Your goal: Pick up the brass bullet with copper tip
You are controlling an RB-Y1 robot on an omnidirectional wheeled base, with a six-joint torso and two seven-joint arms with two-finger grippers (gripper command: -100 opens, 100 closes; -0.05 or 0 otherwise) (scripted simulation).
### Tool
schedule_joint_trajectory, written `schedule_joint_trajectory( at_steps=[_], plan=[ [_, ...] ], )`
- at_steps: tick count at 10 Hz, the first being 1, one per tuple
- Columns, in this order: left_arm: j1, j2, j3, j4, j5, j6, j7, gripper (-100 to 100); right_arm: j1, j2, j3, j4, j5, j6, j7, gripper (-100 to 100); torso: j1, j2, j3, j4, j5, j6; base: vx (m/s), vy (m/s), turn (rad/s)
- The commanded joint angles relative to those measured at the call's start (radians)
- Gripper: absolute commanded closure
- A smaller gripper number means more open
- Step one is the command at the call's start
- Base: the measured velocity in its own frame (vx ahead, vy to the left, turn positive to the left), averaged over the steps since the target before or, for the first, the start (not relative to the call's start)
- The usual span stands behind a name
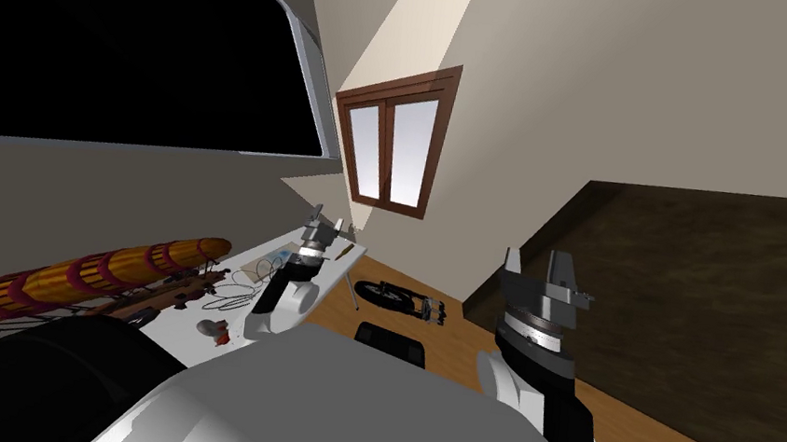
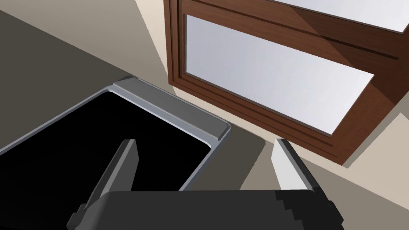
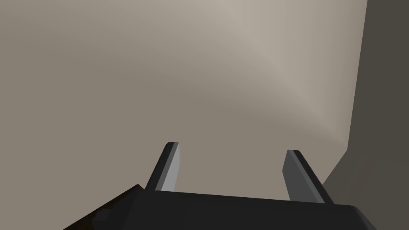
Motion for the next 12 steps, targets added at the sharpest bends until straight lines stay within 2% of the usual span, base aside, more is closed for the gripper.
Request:
schedule_joint_trajectory(
  at_steps=[1, 2, 3, 4, 5, 6, 7, 8, 9, 10, 11, 12],
  plan=[
    [-0.007, 0.006, 0.015, 0.015, 0.023, 0.05, 0.031, -100, 0.0, 0.0, 0.0, 0.0, 0.0, 0.0, 0.0, 0, 0.0, 0.0, 0.0, 0.0, 0.0, 0.0, 0.048, -0.029, 0.057],
    [-0.007, 0.006, 0.015, 0.015, 0.023, 0.068, 0.031, -100, 0.0, 0.0, 0.0, 0.0, 0.0, 0.0, 0.0, 0, 0.0, 0.0, 0.0, 0.0, 0.0, 0.0, 0.043, -0.031, 0.042],
    [-0.01, 0.013, 0.033, 0.024, 0.047, 0.104, 0.062, -100, 0.0, 0.0, 0.0, 0.0, 0.0, 0.0, 0.0, 0, 0.0, 0.0, 0.0, 0.0, 0.0, 0.0, 0.045, -0.041, 0.072],
    [-0.01, 0.013, 0.033, 0.024, 0.047, 0.123, 0.062, -100, 0.0, 0.0, 0.0, 0.0, 0.0, 0.0, 0.0, 0, -0.001, 0.0, 0.0, 0.0, 0.0, 0.0, 0.042, -0.034, 0.037],
    [-0.013, 0.02, 0.051, 0.032, 0.071, 0.158, 0.094, -100, 0.0, 0.0, 0.0, 0.0, 0.0, 0.0, 0.0, 0, -0.001, 0.0, 0.0, 0.0, 0.0, 0.0, 0.047, -0.026, 0.069],
    [-0.013, 0.02, 0.051, 0.032, 0.071, 0.179, 0.094, -100, 0.0, 0.0, 0.0, 0.0, 0.0, 0.0, 0.0, 0, 0.0, 0.0, 0.0, 0.0, 0.0, 0.0, 0.044, -0.023, 0.033],
    [-0.016, 0.026, 0.069, 0.041, 0.096, 0.22, 0.127, -100, 0.0, 0.0, 0.0, 0.0, 0.0, 0.0, 0.0, 0, 0.0, 0.0, 0.0, 0.0, 0.0, 0.0, 0.051, -0.036, 0.055],
    [-0.016, 0.026, 0.069, 0.041, 0.096, 0.237, 0.127, -100, 0.0, 0.0, 0.0, 0.0, 0.0, 0.0, 0.0, 0, -0.001, 0.0, 0.0, 0.0, 0.0, 0.0, 0.045, -0.036, 0.042],
    [-0.02, 0.032, 0.087, 0.05, 0.121, 0.273, 0.16, -100, 0.0, 0.0, 0.0, 0.0, 0.0, 0.0, 0.0, 0, -0.001, 0.0, 0.0, 0.0, 0.0, 0.0, 0.045, -0.036, 0.064],
    [-0.02, 0.032, 0.087, 0.05, 0.121, 0.296, 0.16, -100, 0.0, 0.0, 0.0, 0.0, 0.0, 0.0, 0.0, 0, -0.001, 0.0, 0.0, 0.0, 0.0, 0.0, 0.036, -0.028, 0.039],
    [-0.024, 0.039, 0.104, 0.059, 0.146, 0.331, 0.193, -100, 0.0, 0.0, 0.0, 0.0, 0.0, 0.0, 0.0, 0, 0.0, 0.0, 0.0, 0.0, 0.0, 0.0, 0.053, -0.031, 0.052],
    [-0.024, 0.039, 0.104, 0.059, 0.146, 0.356, 0.193, -100, 0.0, 0.0, 0.0, 0.0, 0.0, 0.0, 0.0, 0, 0.0, 0.0, 0.0, 0.0, 0.0, 0.0, 0.047, -0.021, 0.032]
  ],
)
